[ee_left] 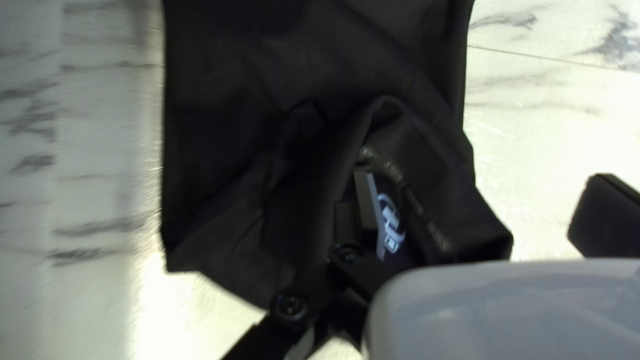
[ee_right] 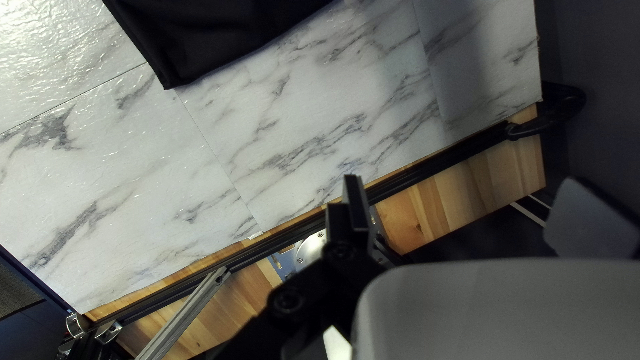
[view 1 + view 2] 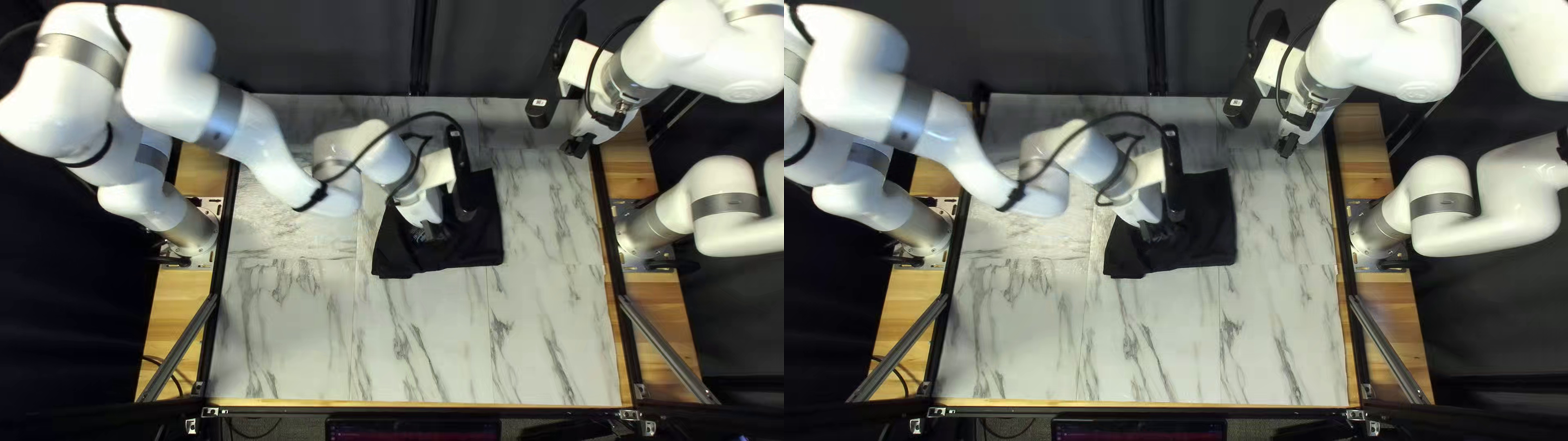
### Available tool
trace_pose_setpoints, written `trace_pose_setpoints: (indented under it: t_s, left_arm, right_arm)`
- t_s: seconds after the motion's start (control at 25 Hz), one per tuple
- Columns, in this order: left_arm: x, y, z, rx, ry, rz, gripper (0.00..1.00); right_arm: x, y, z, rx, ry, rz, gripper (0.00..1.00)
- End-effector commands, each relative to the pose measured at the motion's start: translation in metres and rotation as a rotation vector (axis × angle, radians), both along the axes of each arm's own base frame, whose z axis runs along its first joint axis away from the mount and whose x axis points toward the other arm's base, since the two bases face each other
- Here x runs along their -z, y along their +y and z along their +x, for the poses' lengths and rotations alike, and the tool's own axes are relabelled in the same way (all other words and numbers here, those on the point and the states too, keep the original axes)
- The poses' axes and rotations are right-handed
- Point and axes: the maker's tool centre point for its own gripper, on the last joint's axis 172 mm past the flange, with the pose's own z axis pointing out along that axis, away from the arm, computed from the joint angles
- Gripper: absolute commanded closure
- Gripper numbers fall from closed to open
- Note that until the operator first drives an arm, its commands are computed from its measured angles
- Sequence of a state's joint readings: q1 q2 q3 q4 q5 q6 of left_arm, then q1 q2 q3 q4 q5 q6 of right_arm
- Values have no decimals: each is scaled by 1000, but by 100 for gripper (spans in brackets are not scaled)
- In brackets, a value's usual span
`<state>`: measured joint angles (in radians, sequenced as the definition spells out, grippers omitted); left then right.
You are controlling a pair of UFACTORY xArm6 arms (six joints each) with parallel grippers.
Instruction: Fold t-shirt
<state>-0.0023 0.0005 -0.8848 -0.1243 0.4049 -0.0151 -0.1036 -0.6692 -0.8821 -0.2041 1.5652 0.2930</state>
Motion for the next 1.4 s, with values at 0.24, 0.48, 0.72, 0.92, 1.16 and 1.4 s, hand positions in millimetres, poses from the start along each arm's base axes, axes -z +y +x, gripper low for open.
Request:
trace_pose_setpoints:
  t_s: [0.24, 0.48, 0.72, 0.92, 1.16, 1.4]
  left_arm:
    - [-101, 42, -110, 65, 47, 111, 0]
    - [-156, 59, -177, 58, 78, 159, 0]
    - [-217, 67, -249, 5, 87, 183, 0]
    - [-225, 64, -264, -13, 80, 181, 0]
    - [-225, 64, -264, -13, 80, 181, 0]
    - [-225, 64, -264, -13, 80, 181, 0]
  right_arm:
    - [0, 0, 0, 0, 0, 0, 0]
    - [0, 0, 0, 0, 0, 0, 0]
    - [0, 0, 0, 0, 0, 0, 0]
    - [0, 0, 0, 0, 0, 0, 0]
    - [0, 0, 0, 0, 0, 0, 0]
    - [0, 0, 0, 0, 0, 0, 0]
